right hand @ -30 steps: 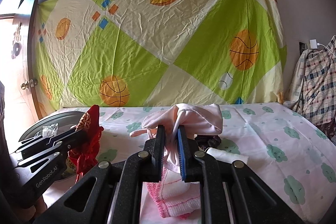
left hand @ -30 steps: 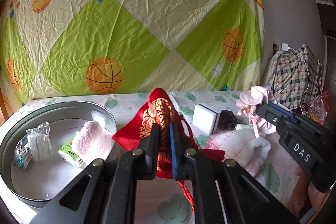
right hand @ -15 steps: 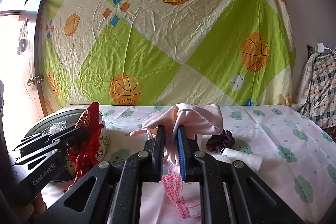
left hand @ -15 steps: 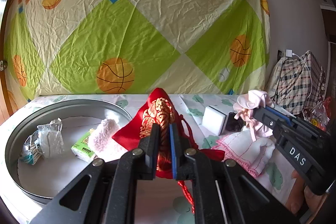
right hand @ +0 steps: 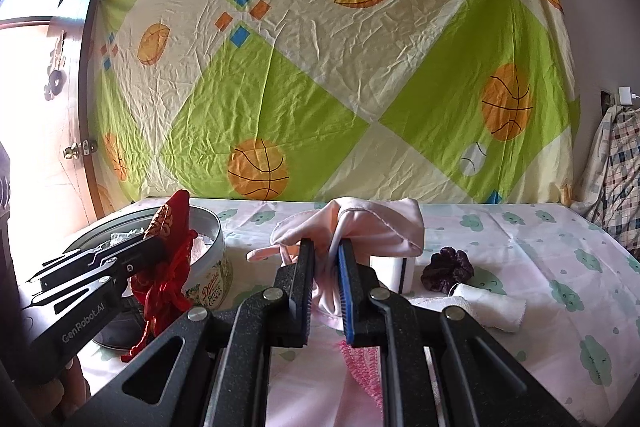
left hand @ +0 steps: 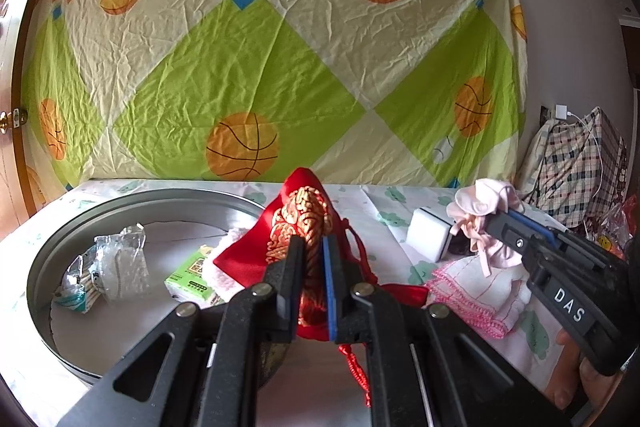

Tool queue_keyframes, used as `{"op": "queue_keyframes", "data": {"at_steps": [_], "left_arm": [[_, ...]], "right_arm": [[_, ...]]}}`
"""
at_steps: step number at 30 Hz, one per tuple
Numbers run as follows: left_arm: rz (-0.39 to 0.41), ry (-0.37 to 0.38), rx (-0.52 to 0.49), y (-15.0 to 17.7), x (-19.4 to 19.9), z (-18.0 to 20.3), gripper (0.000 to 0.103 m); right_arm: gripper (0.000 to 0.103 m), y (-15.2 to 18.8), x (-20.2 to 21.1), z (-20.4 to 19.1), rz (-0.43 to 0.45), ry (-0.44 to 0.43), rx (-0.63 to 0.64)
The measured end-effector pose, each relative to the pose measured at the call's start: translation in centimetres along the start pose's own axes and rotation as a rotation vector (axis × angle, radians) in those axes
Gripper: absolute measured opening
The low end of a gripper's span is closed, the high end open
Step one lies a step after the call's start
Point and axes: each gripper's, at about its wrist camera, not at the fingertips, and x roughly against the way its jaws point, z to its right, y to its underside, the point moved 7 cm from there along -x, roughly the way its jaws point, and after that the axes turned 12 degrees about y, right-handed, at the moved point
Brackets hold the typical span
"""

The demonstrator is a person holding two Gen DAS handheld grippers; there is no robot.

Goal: Organize soft objects
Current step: 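Carry the red pouch over the tin while the right tool carries the pink cloth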

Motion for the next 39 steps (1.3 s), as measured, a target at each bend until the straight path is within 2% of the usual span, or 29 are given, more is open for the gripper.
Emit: {"op": "queue_keyframes", "data": {"at_steps": [39], "left_arm": [[0.051, -0.057, 0.017, -0.4, 2.5, -3.6, 0.007]], "right_arm": [[0.013, 0.2, -0.1, -5.2, -0.003, -0.082, 0.045]]}}
